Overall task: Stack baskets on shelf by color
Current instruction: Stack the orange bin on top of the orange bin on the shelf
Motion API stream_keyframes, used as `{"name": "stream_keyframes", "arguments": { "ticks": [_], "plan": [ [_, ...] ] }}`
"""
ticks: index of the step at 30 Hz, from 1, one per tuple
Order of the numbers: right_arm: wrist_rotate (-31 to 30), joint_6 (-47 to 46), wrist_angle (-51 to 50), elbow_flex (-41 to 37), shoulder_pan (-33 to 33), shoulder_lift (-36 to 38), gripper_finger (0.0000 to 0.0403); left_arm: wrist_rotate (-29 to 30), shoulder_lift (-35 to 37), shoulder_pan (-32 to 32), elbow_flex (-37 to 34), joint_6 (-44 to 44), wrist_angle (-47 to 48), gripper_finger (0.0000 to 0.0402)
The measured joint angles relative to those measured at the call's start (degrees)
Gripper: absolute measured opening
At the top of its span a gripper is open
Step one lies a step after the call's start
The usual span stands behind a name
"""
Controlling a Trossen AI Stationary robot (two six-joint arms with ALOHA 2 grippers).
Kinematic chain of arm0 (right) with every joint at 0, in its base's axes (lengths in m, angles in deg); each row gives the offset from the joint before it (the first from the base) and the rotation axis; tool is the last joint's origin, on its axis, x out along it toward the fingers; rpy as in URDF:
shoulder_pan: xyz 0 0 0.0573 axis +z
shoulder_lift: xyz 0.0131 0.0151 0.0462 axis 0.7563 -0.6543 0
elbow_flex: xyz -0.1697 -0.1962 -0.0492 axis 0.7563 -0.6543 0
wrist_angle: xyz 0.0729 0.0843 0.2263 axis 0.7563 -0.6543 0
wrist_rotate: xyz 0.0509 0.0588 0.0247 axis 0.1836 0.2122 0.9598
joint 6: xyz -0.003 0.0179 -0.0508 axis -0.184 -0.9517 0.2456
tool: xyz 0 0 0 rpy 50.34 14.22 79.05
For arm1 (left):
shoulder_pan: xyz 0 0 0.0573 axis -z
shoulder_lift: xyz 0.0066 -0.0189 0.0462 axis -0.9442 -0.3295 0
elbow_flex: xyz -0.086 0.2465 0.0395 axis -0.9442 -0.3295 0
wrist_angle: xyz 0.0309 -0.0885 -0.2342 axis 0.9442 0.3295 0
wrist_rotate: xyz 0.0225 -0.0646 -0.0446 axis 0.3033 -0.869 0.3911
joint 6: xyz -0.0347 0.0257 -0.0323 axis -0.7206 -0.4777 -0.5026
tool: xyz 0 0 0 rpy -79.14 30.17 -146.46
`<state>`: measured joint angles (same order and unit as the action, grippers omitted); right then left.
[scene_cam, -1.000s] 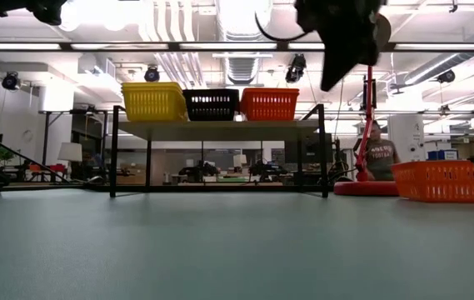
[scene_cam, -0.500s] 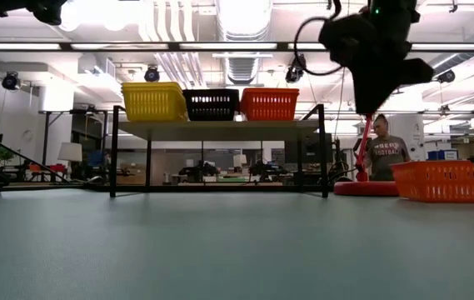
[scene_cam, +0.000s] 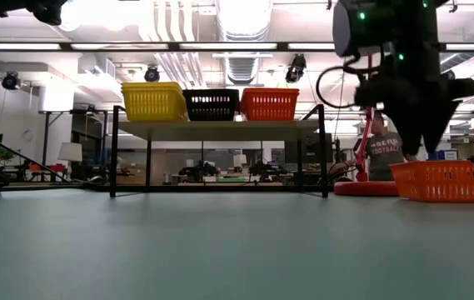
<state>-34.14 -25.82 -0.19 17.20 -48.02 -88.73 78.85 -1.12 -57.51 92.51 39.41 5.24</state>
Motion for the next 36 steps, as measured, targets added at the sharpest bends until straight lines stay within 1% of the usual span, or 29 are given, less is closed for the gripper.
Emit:
{"name": "stream_keyframes", "arguments": {
  "ticks": [4, 16, 19, 22, 27, 31, 36],
  "plan": [
    [-2.4, -1.1, 0.6, -2.9, -0.1, -0.1, 0.0175, 0.0, 0.0, 0.0, 0.0, 0.0, 0.0, 0.0017],
    [-4.4, -1.3, 5.3, -6.2, -0.1, -0.1, 0.0161, 0.0, 0.0, 0.0, 0.0, 0.0, 0.0, 0.0017],
    [-4.4, -1.3, 5.0, -6.2, -0.1, -0.1, 0.0158, 0.0, 0.0, 0.0, 0.0, 0.0, 0.0, 0.0017],
    [-4.5, -1.3, 2.4, -4.9, 0.0, 0.1, 0.0158, 0.0, 0.0, 0.0, 0.0, 0.0, 0.0, 0.0017],
    [-7.8, -1.3, -1.6, -1.8, -0.1, 0.3, 0.0166, 0.0, 0.0, 0.0, 0.0, 0.0, 0.0, 0.0017],
    [-10.2, -1.2, -0.1, -0.2, -0.1, 0.3, 0.0172, 0.0, 0.0, 0.0, 0.0, 0.0, 0.0, 0.0017],
    [-11.3, -1.3, 4.9, -2.4, 0.0, 0.2, 0.0173, 0.0, 0.0, 0.0, 0.0, 0.0, 0.0, 0.0017]
  ]
}}
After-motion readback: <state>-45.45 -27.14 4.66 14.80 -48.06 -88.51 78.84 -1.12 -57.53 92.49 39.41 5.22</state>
